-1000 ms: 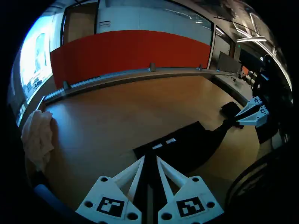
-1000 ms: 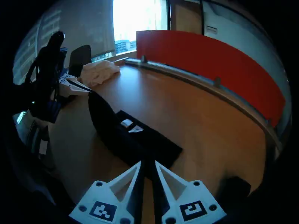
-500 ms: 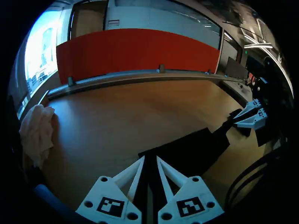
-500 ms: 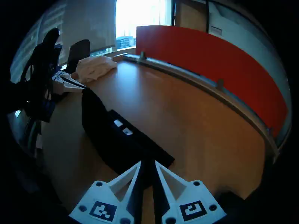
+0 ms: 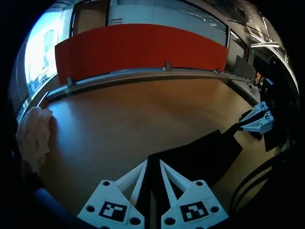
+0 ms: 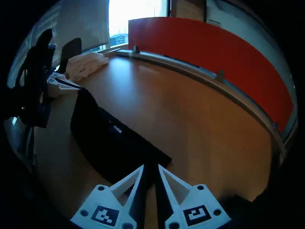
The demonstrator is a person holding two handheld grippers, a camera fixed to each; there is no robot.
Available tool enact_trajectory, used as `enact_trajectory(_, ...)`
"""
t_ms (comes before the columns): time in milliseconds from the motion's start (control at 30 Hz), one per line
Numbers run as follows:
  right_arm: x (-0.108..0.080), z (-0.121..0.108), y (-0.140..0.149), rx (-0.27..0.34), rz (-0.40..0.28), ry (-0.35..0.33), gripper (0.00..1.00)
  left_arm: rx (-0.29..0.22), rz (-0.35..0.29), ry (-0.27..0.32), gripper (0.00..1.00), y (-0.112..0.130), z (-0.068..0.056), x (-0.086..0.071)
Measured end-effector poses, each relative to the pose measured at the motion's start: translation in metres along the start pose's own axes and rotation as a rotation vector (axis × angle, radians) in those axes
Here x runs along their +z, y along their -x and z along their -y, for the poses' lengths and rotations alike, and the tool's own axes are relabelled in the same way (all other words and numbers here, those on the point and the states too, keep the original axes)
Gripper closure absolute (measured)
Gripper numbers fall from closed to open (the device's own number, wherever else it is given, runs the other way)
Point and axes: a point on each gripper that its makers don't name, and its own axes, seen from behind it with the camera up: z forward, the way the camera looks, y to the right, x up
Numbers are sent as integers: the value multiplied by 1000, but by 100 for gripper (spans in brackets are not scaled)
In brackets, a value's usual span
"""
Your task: Fold towel
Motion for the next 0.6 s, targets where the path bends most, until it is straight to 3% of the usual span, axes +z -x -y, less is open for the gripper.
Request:
enact_trajectory(333,16,-8,3,24,27,4,87,7,20,-19,94,7,4,18)
enact_trajectory(467,21,-12,5,39,34,19,80,16,30,-28,92,10,6,23)
enact_trajectory(600,22,-17,7,52,37,44,66,26,37,-42,87,11,10,25)
